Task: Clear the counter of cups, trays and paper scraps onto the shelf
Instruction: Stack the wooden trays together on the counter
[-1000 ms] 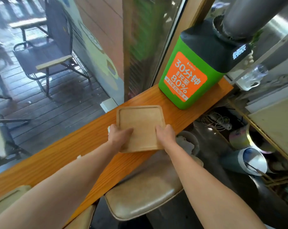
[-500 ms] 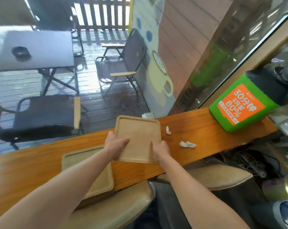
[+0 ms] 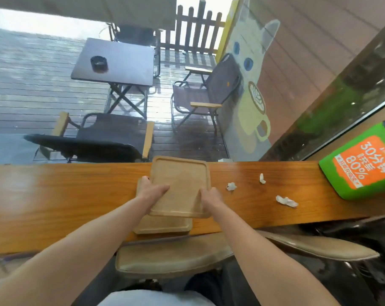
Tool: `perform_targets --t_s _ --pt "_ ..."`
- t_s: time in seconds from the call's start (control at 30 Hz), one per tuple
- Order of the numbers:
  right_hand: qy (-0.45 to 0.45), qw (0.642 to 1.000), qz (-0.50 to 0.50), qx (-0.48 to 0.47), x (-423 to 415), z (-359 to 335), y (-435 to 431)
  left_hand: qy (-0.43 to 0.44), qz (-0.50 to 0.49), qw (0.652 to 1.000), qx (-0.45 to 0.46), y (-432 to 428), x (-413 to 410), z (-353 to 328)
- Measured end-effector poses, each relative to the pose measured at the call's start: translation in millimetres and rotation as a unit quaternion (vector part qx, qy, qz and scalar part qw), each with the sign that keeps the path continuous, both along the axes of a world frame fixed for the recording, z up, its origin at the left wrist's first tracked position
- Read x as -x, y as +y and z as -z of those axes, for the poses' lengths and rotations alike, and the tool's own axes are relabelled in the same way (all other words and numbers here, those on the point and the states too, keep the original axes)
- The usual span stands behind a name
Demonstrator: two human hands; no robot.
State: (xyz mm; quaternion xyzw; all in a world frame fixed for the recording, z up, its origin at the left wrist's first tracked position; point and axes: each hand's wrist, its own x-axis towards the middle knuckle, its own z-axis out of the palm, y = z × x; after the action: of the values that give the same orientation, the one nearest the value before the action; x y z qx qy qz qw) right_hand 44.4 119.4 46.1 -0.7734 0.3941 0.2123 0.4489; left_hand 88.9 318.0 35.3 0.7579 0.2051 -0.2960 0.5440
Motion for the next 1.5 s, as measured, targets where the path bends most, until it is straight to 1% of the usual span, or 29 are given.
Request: perform_targets --t_s 0.33,0.43,0.5,0.57,0.8,0.9,1.13,1.5 --pt "0.034 0.999 -0.04 0.001 0.5 18.9 29.9 0.002 -0.015 0.999 -0.032 36.7 14.8 23.1" --pt "0.043 0.998 -0.037 -0.002 1.8 26.5 34.7 -0.015 0.015 0.996 -0.082 40.8 15.8 30.2" --pt "0.05 0.999 -0.014 -0.014 1.5 32.1 35.9 -0.032 0.038 0.989 -0.139 39.7 15.5 35.1" --pt "0.05 0.998 0.011 -0.032 0.2 37.1 36.4 -0.04 0.044 0.984 -0.17 36.3 16.0 38.8" --pt "0.037 0.997 0.04 -0.058 -4.5 57.3 38.5 -0.018 0.006 0.986 -0.164 34.4 21.3 54.1" --pt "0.046 0.996 0.041 -0.066 -1.2 64.0 39.2 -0.006 0.009 0.985 -0.17 36.1 24.5 61.5" --pt "0.049 0.994 0.05 -0.081 9.4 66.8 34.6 -0.012 0.02 0.987 -0.162 34.2 22.0 65.2" --pt "0.068 0.994 0.024 -0.085 10.8 74.4 28.1 0.002 0.026 0.99 -0.141 32.3 21.8 73.5"
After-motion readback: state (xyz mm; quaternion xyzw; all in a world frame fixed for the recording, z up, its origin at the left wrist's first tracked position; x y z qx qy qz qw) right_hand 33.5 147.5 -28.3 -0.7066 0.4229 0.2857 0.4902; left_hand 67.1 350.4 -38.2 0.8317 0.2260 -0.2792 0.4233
